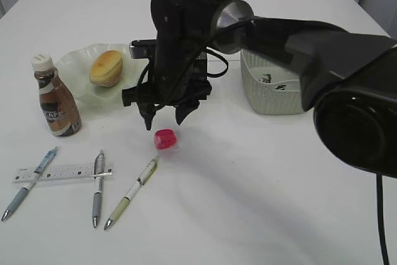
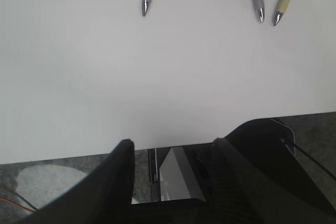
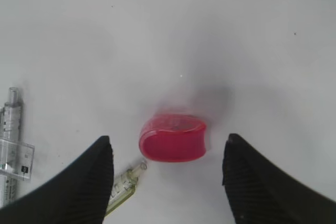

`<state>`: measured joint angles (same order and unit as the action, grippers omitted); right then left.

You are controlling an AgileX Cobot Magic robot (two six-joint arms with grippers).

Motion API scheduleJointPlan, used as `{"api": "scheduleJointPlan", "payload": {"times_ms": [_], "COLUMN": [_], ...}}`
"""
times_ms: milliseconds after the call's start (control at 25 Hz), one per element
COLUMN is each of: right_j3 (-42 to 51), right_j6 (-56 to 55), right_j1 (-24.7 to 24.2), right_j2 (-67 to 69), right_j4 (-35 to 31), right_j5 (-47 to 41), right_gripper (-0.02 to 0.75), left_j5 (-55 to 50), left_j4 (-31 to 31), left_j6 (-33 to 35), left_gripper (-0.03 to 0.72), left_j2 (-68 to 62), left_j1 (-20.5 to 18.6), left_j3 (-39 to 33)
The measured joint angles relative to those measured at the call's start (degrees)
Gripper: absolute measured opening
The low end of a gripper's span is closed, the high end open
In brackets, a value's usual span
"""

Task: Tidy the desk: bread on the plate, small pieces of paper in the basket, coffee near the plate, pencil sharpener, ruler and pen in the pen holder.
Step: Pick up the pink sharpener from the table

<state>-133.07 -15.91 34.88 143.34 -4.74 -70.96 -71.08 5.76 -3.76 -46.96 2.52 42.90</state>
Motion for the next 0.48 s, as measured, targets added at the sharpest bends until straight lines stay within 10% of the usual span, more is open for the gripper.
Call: {"api": "scheduleJointPlan", "payload": {"times_ms": [480], "right_j3": [0.0], "right_j6": [0.0], "right_j1": [0.49], "right_j2": [2.0], "right_j4": [-0.25], "right_j5": [0.28], "right_gripper": [0.508], "left_j5": [0.0], "left_j4": [0.0], "left_j6": [0.0], "left_gripper": [0.343], "left_j2": [0.0], "left_j1": [0.0], "left_j3": [0.0]}}
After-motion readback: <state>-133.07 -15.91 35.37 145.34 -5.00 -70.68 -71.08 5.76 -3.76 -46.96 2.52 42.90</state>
